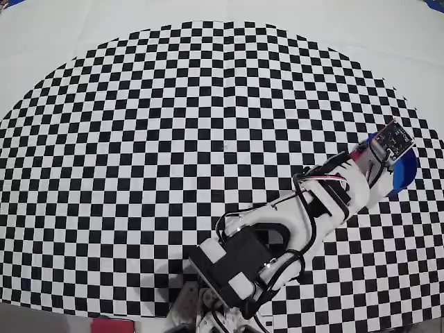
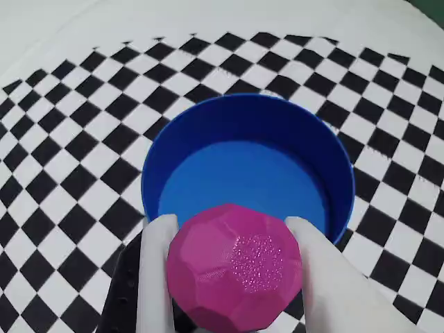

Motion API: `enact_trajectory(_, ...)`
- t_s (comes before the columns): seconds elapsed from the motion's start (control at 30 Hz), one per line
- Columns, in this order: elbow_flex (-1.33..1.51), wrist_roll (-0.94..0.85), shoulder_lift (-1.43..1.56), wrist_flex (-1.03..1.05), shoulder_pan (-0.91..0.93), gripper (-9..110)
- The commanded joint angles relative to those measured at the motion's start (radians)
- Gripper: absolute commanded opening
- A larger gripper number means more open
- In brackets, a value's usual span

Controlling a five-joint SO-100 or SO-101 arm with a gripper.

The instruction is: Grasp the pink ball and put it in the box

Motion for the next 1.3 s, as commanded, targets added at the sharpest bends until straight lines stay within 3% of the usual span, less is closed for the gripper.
enact_trajectory(0.0, -0.067, -0.009, -0.014, -0.011, 0.0, 0)
enact_trajectory(1.27, -0.431, -0.029, -0.376, 0.021, -0.003, 0)
